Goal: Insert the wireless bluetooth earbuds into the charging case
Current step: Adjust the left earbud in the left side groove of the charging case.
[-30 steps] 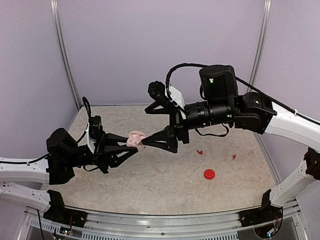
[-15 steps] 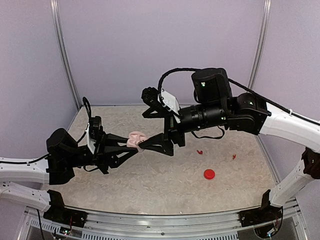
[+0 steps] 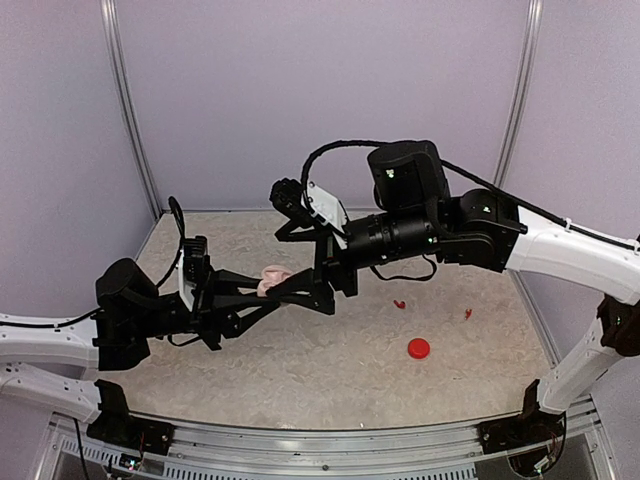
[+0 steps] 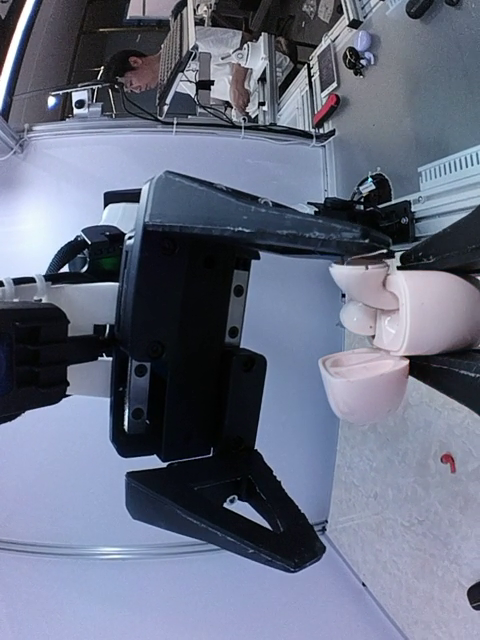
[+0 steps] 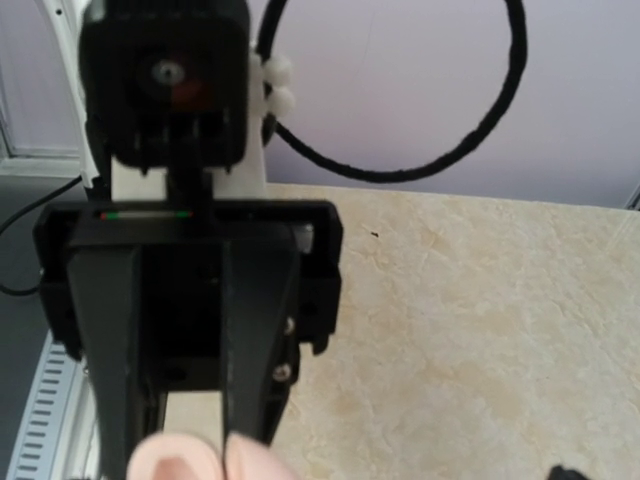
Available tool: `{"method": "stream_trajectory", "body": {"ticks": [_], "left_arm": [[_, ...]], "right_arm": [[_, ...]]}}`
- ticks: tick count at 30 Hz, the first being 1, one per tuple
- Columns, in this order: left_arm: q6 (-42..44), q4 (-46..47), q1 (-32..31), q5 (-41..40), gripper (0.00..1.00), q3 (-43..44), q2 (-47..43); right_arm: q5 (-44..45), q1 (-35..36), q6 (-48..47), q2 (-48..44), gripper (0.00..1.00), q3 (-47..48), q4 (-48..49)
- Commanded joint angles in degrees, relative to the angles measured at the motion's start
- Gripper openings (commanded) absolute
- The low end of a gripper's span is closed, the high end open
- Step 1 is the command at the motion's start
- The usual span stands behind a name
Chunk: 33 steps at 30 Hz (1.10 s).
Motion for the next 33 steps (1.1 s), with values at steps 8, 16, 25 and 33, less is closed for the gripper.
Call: {"method": "stream_trajectory", "body": {"ticks": [8,16,25,33], "left_arm": [[3.4,0.2,-1.3,-3.2,0.00,0.3,-1.0],[4.1,0.2,-1.6,-3.2,0.00,0.2,-1.5],[4.6,-0.2,-1.6,-3.9,0.00,-0.2,-2.6],[4.6,-0.7,-1.5,-2.2,0.00,0.0,-2.2]], "right_arm": [[7.0,0.3,6.5,1.7,0.98,3.2,0.8],[7.5,0.4,9.3,3.0,0.98,4.0,-0.9],[5.9,0.3,10.6,2.8,0.98,3.7,-1.8],[-3.5,0.3,7.7,-1.8,0.99,0.7,3.9]]}}
